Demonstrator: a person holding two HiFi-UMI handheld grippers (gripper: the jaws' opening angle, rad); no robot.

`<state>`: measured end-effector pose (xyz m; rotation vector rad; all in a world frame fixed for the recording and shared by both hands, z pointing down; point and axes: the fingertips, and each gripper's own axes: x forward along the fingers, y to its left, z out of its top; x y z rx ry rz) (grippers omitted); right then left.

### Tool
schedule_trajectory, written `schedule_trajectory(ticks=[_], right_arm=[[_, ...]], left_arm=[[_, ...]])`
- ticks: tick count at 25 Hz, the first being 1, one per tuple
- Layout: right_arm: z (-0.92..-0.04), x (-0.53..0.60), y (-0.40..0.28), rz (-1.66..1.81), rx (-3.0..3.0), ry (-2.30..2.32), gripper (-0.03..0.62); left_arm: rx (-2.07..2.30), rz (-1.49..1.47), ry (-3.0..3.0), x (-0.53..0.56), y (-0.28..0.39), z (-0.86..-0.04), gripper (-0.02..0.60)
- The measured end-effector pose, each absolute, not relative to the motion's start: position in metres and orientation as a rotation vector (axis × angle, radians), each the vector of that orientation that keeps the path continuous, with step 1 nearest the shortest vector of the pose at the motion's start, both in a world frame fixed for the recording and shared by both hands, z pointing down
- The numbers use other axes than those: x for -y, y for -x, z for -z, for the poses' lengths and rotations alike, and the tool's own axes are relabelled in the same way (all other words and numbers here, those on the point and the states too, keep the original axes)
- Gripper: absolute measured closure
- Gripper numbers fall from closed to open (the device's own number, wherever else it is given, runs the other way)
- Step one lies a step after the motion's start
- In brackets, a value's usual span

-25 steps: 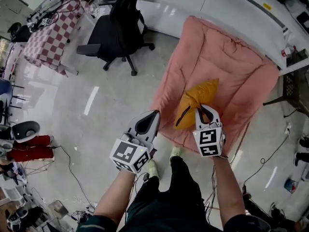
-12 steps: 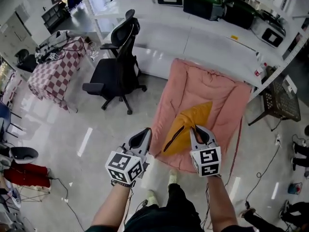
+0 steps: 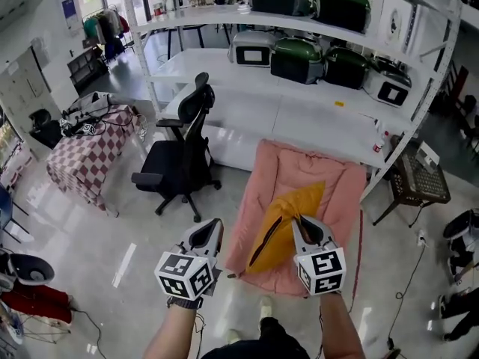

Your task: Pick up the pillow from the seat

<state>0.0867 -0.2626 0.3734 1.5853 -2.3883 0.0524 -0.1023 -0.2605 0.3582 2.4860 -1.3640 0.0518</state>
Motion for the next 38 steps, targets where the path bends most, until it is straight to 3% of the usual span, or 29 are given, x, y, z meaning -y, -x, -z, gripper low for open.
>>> schedule_trajectory(ticks=[18,38], right_arm=[[-0.281,0.219,-0.073,0.112,2.479,-1.690,0.572],[-0.255,0.188,-0.059,0.182,2.506,-1.679,0.576]], left_arm=[[1.390,0.052,-2.588,0.220,0.118,-0.279,0.577],[1.366,0.077,-2.652,0.191,0.116,-0.254,0.577]])
